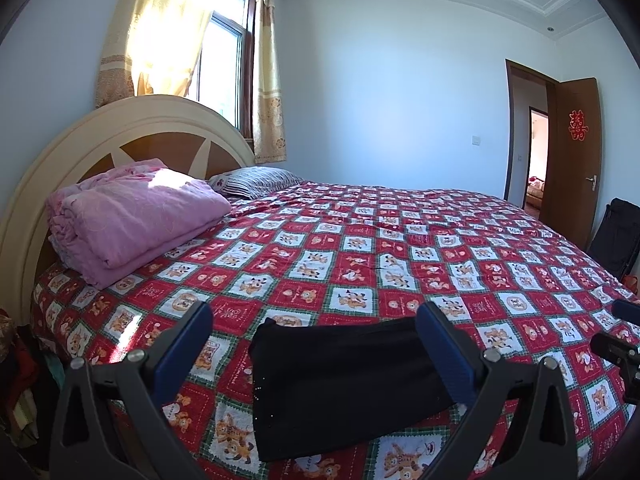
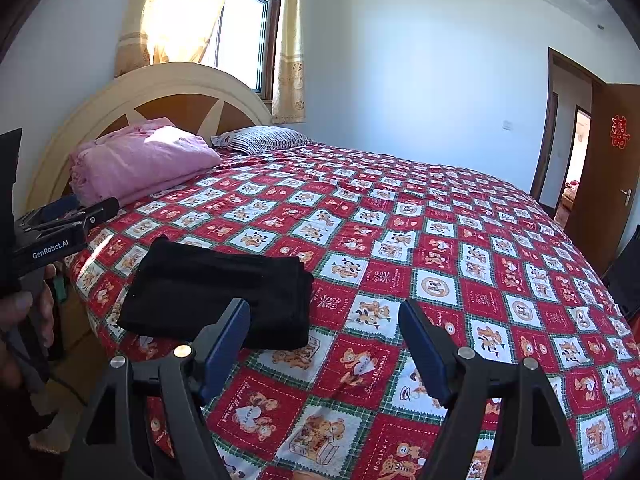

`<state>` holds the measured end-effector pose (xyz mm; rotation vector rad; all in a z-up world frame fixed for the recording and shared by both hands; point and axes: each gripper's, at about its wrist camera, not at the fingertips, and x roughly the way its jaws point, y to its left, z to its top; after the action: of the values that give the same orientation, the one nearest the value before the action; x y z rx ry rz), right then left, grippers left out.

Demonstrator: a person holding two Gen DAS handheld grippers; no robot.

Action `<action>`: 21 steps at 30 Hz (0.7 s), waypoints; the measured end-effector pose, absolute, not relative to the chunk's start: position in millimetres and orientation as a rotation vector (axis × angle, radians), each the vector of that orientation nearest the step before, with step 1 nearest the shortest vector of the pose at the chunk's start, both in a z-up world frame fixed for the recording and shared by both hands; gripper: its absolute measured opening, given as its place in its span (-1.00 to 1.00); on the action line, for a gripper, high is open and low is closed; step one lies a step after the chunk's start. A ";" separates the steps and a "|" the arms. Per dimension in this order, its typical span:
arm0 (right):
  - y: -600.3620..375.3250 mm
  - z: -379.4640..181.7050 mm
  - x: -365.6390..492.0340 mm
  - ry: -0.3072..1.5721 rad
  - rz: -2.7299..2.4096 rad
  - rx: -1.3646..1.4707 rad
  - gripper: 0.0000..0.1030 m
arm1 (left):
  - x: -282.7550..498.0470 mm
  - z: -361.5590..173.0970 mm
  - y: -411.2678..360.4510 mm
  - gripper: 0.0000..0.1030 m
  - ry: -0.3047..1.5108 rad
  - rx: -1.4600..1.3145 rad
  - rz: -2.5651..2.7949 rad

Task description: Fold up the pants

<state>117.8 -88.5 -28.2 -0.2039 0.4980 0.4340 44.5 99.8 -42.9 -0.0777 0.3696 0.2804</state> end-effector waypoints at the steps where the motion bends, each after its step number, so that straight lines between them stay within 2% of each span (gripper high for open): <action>1: -88.2 -28.5 117.9 0.499 0.434 -0.205 0.52 | 45.3 -42.8 99.1 1.00 0.373 -0.075 0.271; 21: -91.7 -30.1 119.2 0.486 0.432 -0.223 0.52 | 49.8 -44.9 94.5 1.00 0.399 -0.080 0.247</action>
<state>119.2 -91.7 -30.1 -0.2231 0.4860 0.4321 49.8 94.5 -44.9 -0.0805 0.3990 0.2469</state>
